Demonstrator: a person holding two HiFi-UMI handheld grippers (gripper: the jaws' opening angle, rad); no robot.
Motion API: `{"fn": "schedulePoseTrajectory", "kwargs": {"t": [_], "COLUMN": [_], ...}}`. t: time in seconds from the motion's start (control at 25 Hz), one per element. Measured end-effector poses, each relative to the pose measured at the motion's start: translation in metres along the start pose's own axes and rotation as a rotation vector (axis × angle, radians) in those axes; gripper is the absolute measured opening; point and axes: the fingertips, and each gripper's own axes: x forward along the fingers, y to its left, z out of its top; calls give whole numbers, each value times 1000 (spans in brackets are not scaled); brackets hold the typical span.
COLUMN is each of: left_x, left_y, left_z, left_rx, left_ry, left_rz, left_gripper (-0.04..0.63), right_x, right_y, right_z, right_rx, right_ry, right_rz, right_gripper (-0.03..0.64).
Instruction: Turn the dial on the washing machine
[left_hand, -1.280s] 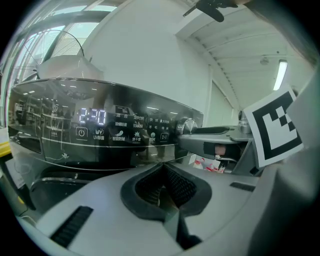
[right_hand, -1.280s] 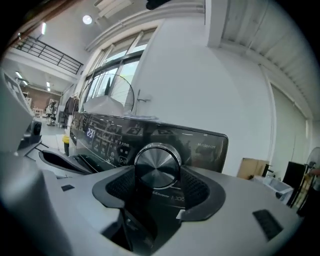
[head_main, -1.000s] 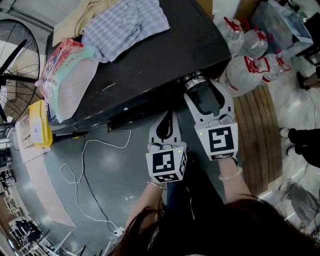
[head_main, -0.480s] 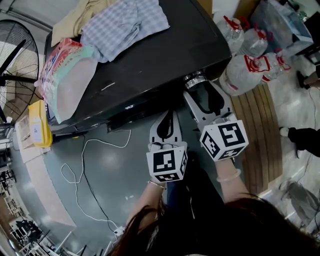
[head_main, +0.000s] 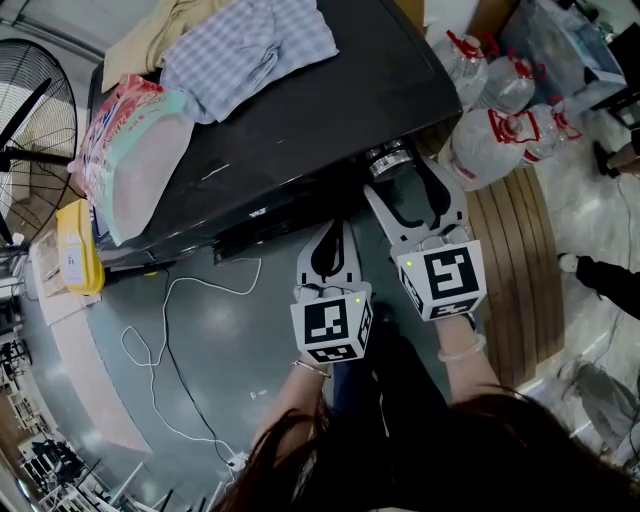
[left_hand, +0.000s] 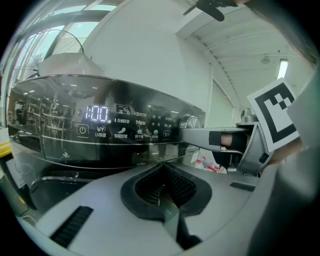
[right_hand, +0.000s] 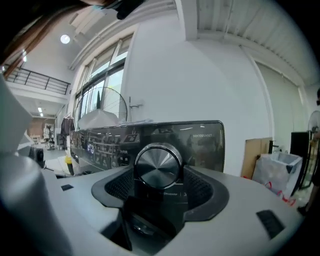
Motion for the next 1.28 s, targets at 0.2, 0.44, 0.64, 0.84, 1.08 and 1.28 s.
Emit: {"fn": "schedulePoseTrajectory", "kwargs": {"t": [0.2,0.44,0.64,0.84,1.08,1.28], "left_x": [-1,-1,-1,-4,-6,-9], "left_y": [2,3,3,1,0,-1], "left_z": [1,2,0,-2,-1,1], "left_rx": [0,0,-1,-2,-4,-3], "left_ry": [-3,-5,-4,-1,-2,-6], "left_rz": [6,6,8,4,3,3], "left_gripper": [17,17,17,17,17,17], "right_x": [0,0,-1,-2,-2,-2], "right_y": [4,3,0,-3,-5,-5], "right_z": [14,14,9,7,6,6], "right_rx": [-142,-132,-29,76,320,345], "right_ry": [-26,-23,-23,-30,-62,-62], "right_rz": [2,-17,-17,-16,-10,-12], "right_gripper": [313,295,295,295,294,295]}}
